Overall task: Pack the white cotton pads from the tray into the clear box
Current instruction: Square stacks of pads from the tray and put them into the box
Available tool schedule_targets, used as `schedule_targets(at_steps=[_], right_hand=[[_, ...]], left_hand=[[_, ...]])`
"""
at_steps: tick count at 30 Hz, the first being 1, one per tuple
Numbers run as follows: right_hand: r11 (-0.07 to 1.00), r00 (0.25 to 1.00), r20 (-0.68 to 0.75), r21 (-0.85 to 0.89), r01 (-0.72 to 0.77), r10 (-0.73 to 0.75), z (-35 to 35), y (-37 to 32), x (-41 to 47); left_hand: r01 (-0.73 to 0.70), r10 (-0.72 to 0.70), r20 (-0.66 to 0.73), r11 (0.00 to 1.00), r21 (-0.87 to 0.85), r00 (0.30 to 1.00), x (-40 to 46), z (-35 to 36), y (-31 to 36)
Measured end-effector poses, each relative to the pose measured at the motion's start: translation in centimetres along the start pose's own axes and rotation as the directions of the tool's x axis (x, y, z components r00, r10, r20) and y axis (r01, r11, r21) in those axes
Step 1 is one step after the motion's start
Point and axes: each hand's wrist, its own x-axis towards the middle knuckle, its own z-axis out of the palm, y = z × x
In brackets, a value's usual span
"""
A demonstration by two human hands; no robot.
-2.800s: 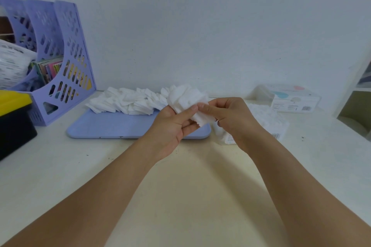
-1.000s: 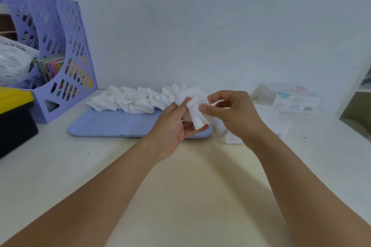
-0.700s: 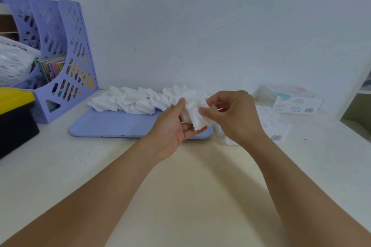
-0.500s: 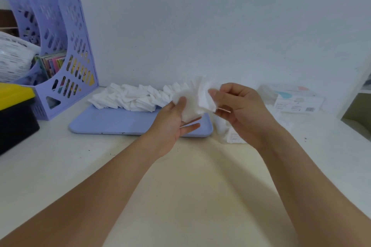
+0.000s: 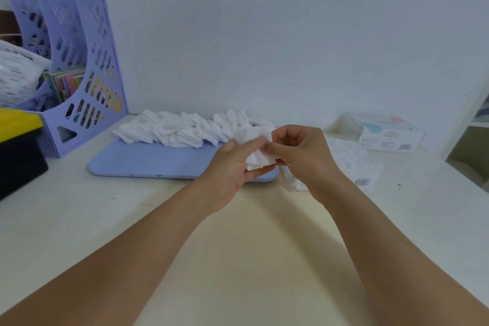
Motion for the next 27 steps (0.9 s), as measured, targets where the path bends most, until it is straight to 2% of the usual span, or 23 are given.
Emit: schedule_targets(at_steps=[1, 4, 5, 8, 10, 14, 18, 22, 27], right_hand=[[0.999, 1.000, -0.009, -0.023, 0.024, -0.024, 0.1, 0.0, 0.0], [0.990, 0.993, -0.055, -0.108, 0.096, -0.102, 0.7, -0.2, -0.1], [0.985, 0.992, -0.011, -0.121, 0.124, -0.126, 1.0, -0.3, -0.3], [0.934, 0.956, 0.227, -0.262, 0.244, -0.187, 2.4, 0.3, -1.3], [0.892, 0.937, 0.273, -0.334, 0.306, -0.219, 2.9, 0.8, -1.6], [0.950, 0.952, 0.165, -0.140, 0.279, -0.256, 1.8, -0.2, -1.2], [0.926, 0.907, 0.309, -0.157, 0.344, -0.284, 1.2, 0.1, -0.8], [0.929, 0.919, 0.268, -0.153, 0.336, -0.288, 1.5, 0.6, -0.7], [0.967, 0.945, 0.230, -0.048, 0.249, -0.232, 1.1, 0.3, -0.7]], left_hand=[[0.012, -0.012, 0.001, 0.999, -0.035, 1.000, 0.0, -0.1, 0.0], [0.137, -0.114, 0.091, 0.944, -0.301, 0.989, -0.2, -0.5, 0.1], [0.185, -0.140, 0.150, 0.918, -0.350, 0.979, -0.4, -0.6, 0.3], [0.294, -0.221, 0.241, 0.899, -0.324, 0.945, -0.8, -0.2, 0.1], [0.329, -0.254, 0.249, 0.886, -0.328, 0.934, -0.9, -0.2, 0.0], [0.274, -0.203, 0.222, 0.892, -0.361, 0.954, -0.7, -0.5, 0.6], [0.251, -0.181, 0.208, 0.888, -0.387, 0.961, -0.8, 0.0, 0.9], [0.313, -0.259, 0.176, 0.822, -0.475, 0.950, -1.1, 0.3, 1.3], [0.185, -0.169, 0.082, 0.947, -0.263, 0.982, -0.8, 0.3, 1.0]])
